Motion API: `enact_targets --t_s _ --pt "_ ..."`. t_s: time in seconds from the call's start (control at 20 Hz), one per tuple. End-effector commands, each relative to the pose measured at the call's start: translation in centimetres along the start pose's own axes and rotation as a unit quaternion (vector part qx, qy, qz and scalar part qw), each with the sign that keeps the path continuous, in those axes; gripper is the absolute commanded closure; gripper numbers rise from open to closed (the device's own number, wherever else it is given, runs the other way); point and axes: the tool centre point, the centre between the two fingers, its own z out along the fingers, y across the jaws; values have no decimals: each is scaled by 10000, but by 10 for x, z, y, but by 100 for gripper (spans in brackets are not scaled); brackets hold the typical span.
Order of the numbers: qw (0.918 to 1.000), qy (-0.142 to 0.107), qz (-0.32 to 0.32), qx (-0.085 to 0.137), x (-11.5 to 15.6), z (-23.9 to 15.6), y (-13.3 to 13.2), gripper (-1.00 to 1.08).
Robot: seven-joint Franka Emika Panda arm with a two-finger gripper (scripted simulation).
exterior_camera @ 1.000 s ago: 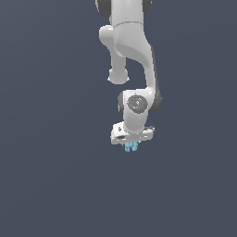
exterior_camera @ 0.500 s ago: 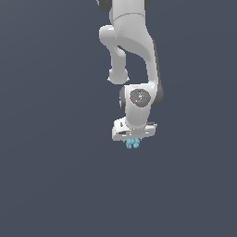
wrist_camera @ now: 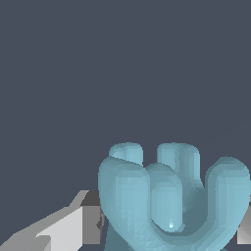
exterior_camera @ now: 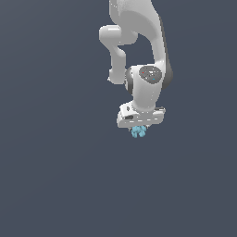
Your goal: Pick up the object and move it to a goal position.
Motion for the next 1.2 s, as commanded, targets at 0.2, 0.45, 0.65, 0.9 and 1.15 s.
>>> enact_targets --t_s 0.2,0.45,0.65,0.9,1.15 --pt "10000 5 -3 -4 -22 -64 -26 108" --pt "10000 5 -4 -8 -39 -119 -49 108" --pt "10000 5 -4 -8 -53 -162 -66 108" --pt "10000 5 -4 -8 -67 -210 -86 108" --pt "10000 4 -5 -1 -77 -247 -101 108"
